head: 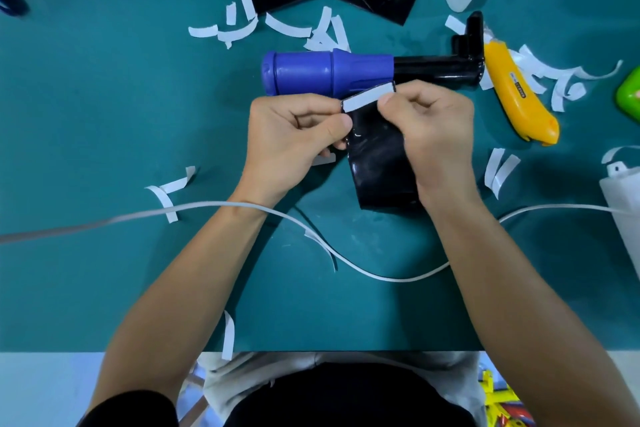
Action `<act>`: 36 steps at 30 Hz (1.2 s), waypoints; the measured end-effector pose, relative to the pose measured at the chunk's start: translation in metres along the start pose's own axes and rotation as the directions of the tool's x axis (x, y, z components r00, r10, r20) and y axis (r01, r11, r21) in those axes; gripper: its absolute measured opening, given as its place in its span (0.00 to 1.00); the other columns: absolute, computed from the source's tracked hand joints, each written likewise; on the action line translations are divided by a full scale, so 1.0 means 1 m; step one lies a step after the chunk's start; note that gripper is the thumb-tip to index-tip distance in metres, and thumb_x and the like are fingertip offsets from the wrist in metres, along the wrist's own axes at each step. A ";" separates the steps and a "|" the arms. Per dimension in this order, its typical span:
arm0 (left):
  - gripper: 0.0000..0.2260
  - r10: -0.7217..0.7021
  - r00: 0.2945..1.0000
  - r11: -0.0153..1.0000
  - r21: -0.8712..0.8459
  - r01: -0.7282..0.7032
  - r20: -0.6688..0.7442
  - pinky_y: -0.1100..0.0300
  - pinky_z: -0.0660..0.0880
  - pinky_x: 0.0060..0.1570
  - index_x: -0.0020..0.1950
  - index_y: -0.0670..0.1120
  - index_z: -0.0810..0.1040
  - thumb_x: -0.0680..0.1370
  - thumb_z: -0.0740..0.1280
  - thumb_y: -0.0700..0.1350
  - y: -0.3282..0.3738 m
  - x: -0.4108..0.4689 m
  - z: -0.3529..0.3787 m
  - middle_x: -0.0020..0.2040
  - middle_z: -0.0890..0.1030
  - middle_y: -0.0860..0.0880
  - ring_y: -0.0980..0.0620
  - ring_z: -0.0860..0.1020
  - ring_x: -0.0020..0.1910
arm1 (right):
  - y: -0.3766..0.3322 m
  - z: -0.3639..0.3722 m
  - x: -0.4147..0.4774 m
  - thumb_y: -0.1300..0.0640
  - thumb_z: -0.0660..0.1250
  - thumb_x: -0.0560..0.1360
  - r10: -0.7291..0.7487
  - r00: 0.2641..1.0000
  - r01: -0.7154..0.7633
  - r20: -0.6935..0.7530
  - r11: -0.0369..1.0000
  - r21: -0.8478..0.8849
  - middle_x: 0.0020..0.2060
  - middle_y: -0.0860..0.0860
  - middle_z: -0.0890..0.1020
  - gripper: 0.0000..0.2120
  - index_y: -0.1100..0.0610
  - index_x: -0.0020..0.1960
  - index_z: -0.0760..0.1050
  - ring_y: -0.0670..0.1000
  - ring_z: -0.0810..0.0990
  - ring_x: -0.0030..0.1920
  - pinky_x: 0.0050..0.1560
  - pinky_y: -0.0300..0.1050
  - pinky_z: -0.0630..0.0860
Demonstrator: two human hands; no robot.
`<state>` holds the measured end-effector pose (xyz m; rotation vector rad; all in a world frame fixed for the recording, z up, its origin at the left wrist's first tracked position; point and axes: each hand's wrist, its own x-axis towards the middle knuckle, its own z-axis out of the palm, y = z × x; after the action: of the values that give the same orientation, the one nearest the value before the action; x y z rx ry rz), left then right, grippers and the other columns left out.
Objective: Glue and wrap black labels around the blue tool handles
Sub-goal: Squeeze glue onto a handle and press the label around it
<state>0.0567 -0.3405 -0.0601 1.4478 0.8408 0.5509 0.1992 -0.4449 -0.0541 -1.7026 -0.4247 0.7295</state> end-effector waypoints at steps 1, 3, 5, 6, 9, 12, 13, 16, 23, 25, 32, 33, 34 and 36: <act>0.11 -0.015 1.000 1.000 -0.006 0.015 -0.012 0.65 0.75 0.28 0.39 0.50 0.85 0.75 0.75 0.34 0.000 0.000 0.000 0.30 0.83 0.53 0.56 0.81 0.28 | 0.001 0.002 -0.003 0.59 0.76 0.73 -0.115 0.990 0.102 -0.080 0.984 -0.146 0.34 0.55 0.81 0.03 0.57 0.43 0.83 0.51 0.78 0.34 0.39 0.46 0.76; 0.11 -0.026 0.999 1.000 0.003 0.026 -0.042 0.64 0.76 0.29 0.39 0.49 0.85 0.75 0.75 0.33 0.000 0.001 0.000 0.29 0.83 0.52 0.56 0.81 0.28 | 0.003 0.006 -0.011 0.59 0.77 0.72 -0.377 0.917 0.296 -0.129 0.862 -0.411 0.38 0.49 0.81 0.07 0.57 0.47 0.81 0.50 0.76 0.36 0.40 0.42 0.74; 0.12 -0.025 0.998 1.000 0.013 0.026 -0.058 0.63 0.78 0.31 0.39 0.49 0.85 0.75 0.75 0.32 -0.001 0.002 0.000 0.30 0.84 0.52 0.55 0.81 0.28 | 0.003 0.009 -0.018 0.60 0.76 0.73 -0.521 0.852 0.431 -0.042 0.745 -0.509 0.38 0.45 0.80 0.03 0.57 0.46 0.82 0.48 0.74 0.37 0.41 0.40 0.72; 0.12 -0.019 0.998 1.000 0.016 0.020 -0.061 0.62 0.79 0.32 0.39 0.49 0.85 0.75 0.75 0.32 -0.001 0.002 0.000 0.30 0.84 0.52 0.55 0.81 0.28 | 0.002 0.010 -0.021 0.60 0.75 0.75 -0.538 0.843 0.465 0.008 0.722 -0.513 0.38 0.45 0.81 0.01 0.57 0.45 0.83 0.47 0.75 0.38 0.41 0.40 0.72; 0.10 0.015 0.999 1.000 0.024 -0.014 -0.033 0.62 0.81 0.35 0.41 0.47 0.87 0.74 0.76 0.32 -0.001 0.001 -0.001 0.33 0.85 0.52 0.56 0.82 0.31 | 0.000 0.012 -0.025 0.62 0.74 0.77 -0.507 0.858 0.483 0.081 0.744 -0.463 0.40 0.47 0.85 0.03 0.58 0.46 0.86 0.45 0.79 0.39 0.43 0.38 0.75; 0.11 0.023 1.000 0.999 0.023 -0.023 -0.007 0.64 0.80 0.37 0.50 0.47 0.88 0.74 0.76 0.32 0.000 0.001 -0.003 0.36 0.87 0.55 0.58 0.83 0.33 | -0.002 0.010 -0.023 0.63 0.75 0.75 -0.457 0.886 0.446 0.074 0.798 -0.405 0.40 0.44 0.84 0.03 0.59 0.45 0.87 0.39 0.77 0.37 0.42 0.33 0.73; 0.15 0.033 0.999 0.999 0.031 -0.033 -0.002 0.64 0.80 0.38 0.53 0.51 0.86 0.74 0.76 0.32 0.002 0.001 -0.003 0.36 0.87 0.56 0.59 0.84 0.34 | -0.003 0.009 -0.023 0.63 0.75 0.75 -0.448 0.892 0.434 0.066 0.807 -0.401 0.38 0.45 0.84 0.02 0.58 0.45 0.87 0.42 0.77 0.35 0.40 0.35 0.74; 0.13 0.051 0.999 0.998 0.041 -0.052 0.015 0.63 0.81 0.40 0.52 0.50 0.86 0.74 0.76 0.33 0.002 0.000 -0.003 0.38 0.87 0.56 0.57 0.85 0.37 | -0.004 0.011 -0.026 0.62 0.76 0.74 -0.431 0.901 0.410 0.041 0.818 -0.404 0.36 0.48 0.84 0.01 0.57 0.44 0.87 0.49 0.77 0.33 0.37 0.39 0.75; 0.09 0.024 1.000 0.998 0.062 -0.024 0.008 0.65 0.80 0.36 0.45 0.49 0.89 0.73 0.76 0.34 0.003 -0.004 -0.001 0.36 0.86 0.57 0.59 0.84 0.36 | -0.003 0.017 -0.034 0.61 0.75 0.73 -0.359 0.933 0.321 -0.014 0.849 -0.421 0.34 0.50 0.84 0.02 0.55 0.44 0.86 0.49 0.80 0.34 0.39 0.48 0.80; 0.10 0.041 0.999 0.996 0.079 -0.042 0.013 0.65 0.80 0.37 0.47 0.49 0.88 0.72 0.76 0.34 0.004 -0.005 0.000 0.36 0.86 0.59 0.60 0.84 0.36 | -0.003 0.017 -0.034 0.61 0.75 0.73 -0.364 0.931 0.324 -0.012 0.842 -0.432 0.33 0.50 0.84 0.03 0.55 0.44 0.86 0.49 0.81 0.34 0.39 0.48 0.80; 0.10 0.014 1.000 0.997 0.077 -0.014 -0.008 0.58 0.82 0.38 0.43 0.51 0.86 0.73 0.76 0.35 0.002 -0.004 0.003 0.36 0.87 0.53 0.53 0.83 0.35 | -0.005 0.009 -0.018 0.65 0.74 0.72 -0.315 0.948 0.311 0.037 0.899 -0.310 0.35 0.45 0.87 0.05 0.57 0.43 0.88 0.42 0.85 0.36 0.41 0.45 0.83; 0.10 0.011 1.000 0.997 0.080 -0.010 -0.005 0.56 0.82 0.39 0.43 0.50 0.86 0.73 0.76 0.35 0.001 -0.004 0.003 0.36 0.87 0.53 0.53 0.83 0.35 | -0.005 0.008 -0.016 0.65 0.74 0.72 -0.293 0.955 0.291 0.039 0.909 -0.299 0.35 0.44 0.86 0.06 0.57 0.42 0.88 0.42 0.85 0.36 0.41 0.45 0.83; 0.10 0.007 1.000 0.997 0.082 -0.007 -0.001 0.55 0.82 0.39 0.43 0.50 0.86 0.73 0.76 0.35 0.001 -0.003 0.003 0.36 0.87 0.53 0.53 0.83 0.35 | -0.005 0.008 -0.015 0.65 0.74 0.72 -0.272 0.961 0.272 0.041 0.917 -0.292 0.34 0.43 0.86 0.06 0.56 0.42 0.88 0.42 0.85 0.36 0.40 0.46 0.83; 0.10 0.000 1.000 0.996 0.086 0.000 0.003 0.56 0.82 0.39 0.42 0.51 0.86 0.72 0.76 0.35 0.002 -0.004 0.003 0.35 0.86 0.55 0.54 0.82 0.35 | -0.004 0.008 -0.015 0.64 0.74 0.72 -0.223 0.973 0.230 0.059 0.937 -0.264 0.33 0.42 0.86 0.08 0.53 0.41 0.87 0.45 0.86 0.35 0.40 0.49 0.84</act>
<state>0.0567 -0.3450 -0.0580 1.5273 0.8708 0.5176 0.1830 -0.4472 -0.0477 -1.8592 -0.7554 0.5442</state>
